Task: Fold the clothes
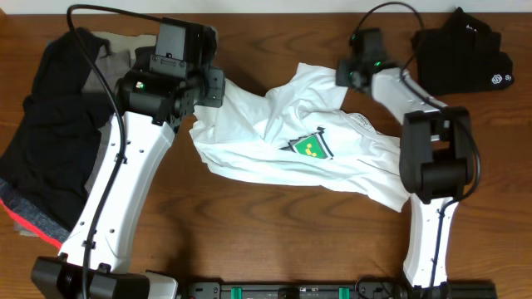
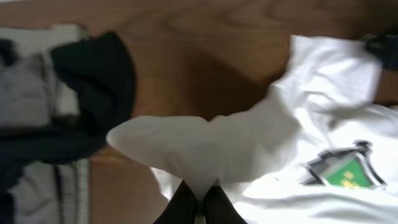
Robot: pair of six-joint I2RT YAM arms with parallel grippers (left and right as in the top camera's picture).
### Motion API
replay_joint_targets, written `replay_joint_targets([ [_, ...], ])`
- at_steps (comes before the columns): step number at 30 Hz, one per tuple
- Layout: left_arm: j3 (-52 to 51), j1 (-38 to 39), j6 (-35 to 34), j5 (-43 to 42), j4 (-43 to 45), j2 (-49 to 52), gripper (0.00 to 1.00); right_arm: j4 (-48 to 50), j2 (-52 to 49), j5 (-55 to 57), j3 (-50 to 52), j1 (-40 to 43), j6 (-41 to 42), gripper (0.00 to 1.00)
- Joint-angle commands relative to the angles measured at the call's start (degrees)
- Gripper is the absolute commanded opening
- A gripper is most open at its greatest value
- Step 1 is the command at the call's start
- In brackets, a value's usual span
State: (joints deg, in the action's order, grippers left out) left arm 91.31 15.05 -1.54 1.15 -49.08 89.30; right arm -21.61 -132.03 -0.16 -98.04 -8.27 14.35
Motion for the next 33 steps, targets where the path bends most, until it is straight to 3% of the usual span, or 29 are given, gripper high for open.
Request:
replay_joint_targets([
  [1, -0.4, -0.3, -0.3, 7.3, 1.7, 0.5, 0.06, -4.0, 6.8, -1.9, -6.6, 2.1, -4.5, 0.01],
  [9, 0.2, -1.7, -0.3, 10.7, 7.8, -1.6, 0.06, -15.8, 21.8, -3.5, -13.9, 6.5, -10.1, 0.01],
  [21, 1.6, -4.4, -0.2, 10.6, 15.3, -14.3, 0.06, -21.8, 41.9, -4.8, -13.9, 13.8, -13.0, 0.01],
  [33, 1.6, -1.0, -0.3, 5.3, 15.0, -29.1, 0.06, -22.9, 58.0, -4.8, -13.9, 14.4, -16.7, 0.01],
])
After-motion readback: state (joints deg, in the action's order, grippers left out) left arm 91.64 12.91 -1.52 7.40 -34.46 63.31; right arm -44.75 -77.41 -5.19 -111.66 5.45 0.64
